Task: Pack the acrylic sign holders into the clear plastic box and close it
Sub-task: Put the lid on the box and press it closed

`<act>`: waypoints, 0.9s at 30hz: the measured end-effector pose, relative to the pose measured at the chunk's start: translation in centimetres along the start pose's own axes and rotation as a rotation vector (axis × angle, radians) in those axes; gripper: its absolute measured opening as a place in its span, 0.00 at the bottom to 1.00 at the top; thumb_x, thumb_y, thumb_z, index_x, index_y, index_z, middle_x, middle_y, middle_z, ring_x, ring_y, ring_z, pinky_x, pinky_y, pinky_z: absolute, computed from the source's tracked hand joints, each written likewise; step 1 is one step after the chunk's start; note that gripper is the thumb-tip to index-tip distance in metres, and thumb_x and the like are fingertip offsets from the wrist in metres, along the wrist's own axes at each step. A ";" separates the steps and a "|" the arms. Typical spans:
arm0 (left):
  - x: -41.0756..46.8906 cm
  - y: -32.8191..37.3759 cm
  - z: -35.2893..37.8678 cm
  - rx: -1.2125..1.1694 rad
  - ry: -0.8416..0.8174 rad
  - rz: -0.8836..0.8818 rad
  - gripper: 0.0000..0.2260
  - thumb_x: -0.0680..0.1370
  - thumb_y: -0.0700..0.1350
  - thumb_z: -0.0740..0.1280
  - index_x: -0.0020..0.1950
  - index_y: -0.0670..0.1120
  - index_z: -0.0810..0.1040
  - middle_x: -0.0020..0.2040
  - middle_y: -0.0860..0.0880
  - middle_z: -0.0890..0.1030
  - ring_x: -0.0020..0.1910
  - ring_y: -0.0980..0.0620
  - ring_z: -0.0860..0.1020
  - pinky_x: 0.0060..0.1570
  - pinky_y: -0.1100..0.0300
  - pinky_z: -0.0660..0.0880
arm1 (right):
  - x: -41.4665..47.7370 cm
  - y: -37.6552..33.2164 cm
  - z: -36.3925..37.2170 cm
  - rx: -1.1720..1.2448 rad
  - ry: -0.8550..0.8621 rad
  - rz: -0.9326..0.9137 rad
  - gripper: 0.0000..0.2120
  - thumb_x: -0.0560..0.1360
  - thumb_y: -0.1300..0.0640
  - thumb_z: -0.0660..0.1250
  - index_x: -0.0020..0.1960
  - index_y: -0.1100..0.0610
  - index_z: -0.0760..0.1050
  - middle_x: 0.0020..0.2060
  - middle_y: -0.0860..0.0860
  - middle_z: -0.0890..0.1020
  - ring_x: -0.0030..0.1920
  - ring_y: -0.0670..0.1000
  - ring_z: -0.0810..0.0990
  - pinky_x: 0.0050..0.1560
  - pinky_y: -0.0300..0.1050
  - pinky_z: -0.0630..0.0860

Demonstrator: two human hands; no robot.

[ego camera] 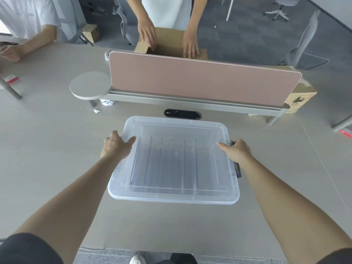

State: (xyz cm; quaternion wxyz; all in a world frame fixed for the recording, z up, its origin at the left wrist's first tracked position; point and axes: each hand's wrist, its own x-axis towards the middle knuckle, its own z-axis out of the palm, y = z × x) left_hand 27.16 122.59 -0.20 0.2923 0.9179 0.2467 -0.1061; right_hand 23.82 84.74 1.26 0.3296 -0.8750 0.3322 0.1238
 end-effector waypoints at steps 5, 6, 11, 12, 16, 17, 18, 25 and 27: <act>-1.1 1.4 -0.4 0.118 -0.078 -0.019 0.44 0.68 0.73 0.61 0.71 0.42 0.60 0.66 0.40 0.72 0.66 0.38 0.70 0.62 0.46 0.68 | -1.2 -2.2 -0.4 0.002 -0.140 0.111 0.45 0.69 0.32 0.68 0.73 0.62 0.65 0.68 0.58 0.73 0.65 0.61 0.74 0.58 0.52 0.71; -1.4 1.9 -0.1 0.147 -0.107 -0.044 0.51 0.64 0.76 0.61 0.73 0.42 0.56 0.67 0.39 0.70 0.66 0.38 0.69 0.62 0.45 0.67 | -1.7 -2.8 0.0 -0.004 -0.170 0.139 0.55 0.65 0.28 0.69 0.77 0.62 0.56 0.74 0.58 0.66 0.71 0.61 0.69 0.63 0.54 0.69; -3.4 3.5 0.9 0.286 -0.113 -0.120 0.65 0.53 0.80 0.64 0.78 0.51 0.38 0.68 0.39 0.63 0.64 0.38 0.67 0.58 0.44 0.67 | -2.6 -4.1 2.4 -0.239 -0.110 0.191 0.76 0.52 0.21 0.71 0.78 0.65 0.39 0.73 0.60 0.61 0.72 0.60 0.64 0.67 0.53 0.66; -3.3 3.6 0.9 0.300 -0.108 -0.123 0.65 0.53 0.80 0.64 0.78 0.51 0.37 0.68 0.39 0.63 0.63 0.39 0.67 0.57 0.44 0.67 | -2.6 -4.0 2.6 -0.245 -0.083 0.191 0.75 0.52 0.22 0.72 0.78 0.64 0.40 0.71 0.60 0.62 0.71 0.60 0.65 0.66 0.54 0.67; -3.1 4.1 1.5 0.379 -0.086 -0.148 0.65 0.54 0.81 0.63 0.78 0.49 0.36 0.65 0.38 0.64 0.59 0.39 0.68 0.56 0.45 0.67 | -3.1 -4.0 3.0 -0.272 -0.025 0.188 0.67 0.53 0.23 0.73 0.75 0.62 0.49 0.68 0.59 0.66 0.67 0.62 0.68 0.59 0.56 0.70; -3.1 4.4 1.7 0.396 -0.083 -0.145 0.64 0.55 0.80 0.64 0.78 0.49 0.37 0.64 0.38 0.64 0.58 0.39 0.68 0.56 0.45 0.67 | -3.3 -4.2 3.3 -0.281 0.003 0.195 0.64 0.54 0.24 0.73 0.74 0.62 0.51 0.67 0.59 0.67 0.66 0.63 0.69 0.58 0.56 0.70; -3.0 4.7 1.9 0.406 -0.076 -0.141 0.63 0.57 0.79 0.64 0.78 0.49 0.38 0.63 0.37 0.64 0.57 0.38 0.69 0.56 0.45 0.67 | -3.4 -4.5 3.6 -0.290 0.030 0.207 0.62 0.55 0.26 0.74 0.72 0.62 0.53 0.66 0.60 0.67 0.66 0.64 0.69 0.58 0.58 0.70; -4.5 2.4 2.7 0.498 0.043 0.201 0.42 0.70 0.74 0.53 0.78 0.56 0.44 0.73 0.36 0.55 0.71 0.35 0.56 0.69 0.42 0.56 | -5.2 -4.6 1.4 -0.268 -0.071 0.053 0.58 0.64 0.26 0.69 0.77 0.62 0.49 0.72 0.61 0.63 0.71 0.62 0.64 0.65 0.54 0.67; -5.0 0.7 3.3 0.484 0.098 0.485 0.34 0.75 0.69 0.49 0.78 0.56 0.48 0.78 0.41 0.45 0.77 0.38 0.43 0.73 0.42 0.44 | -6.7 -6.7 -2.3 0.018 -0.106 -0.127 0.47 0.70 0.30 0.67 0.77 0.58 0.57 0.72 0.57 0.67 0.71 0.58 0.68 0.69 0.53 0.67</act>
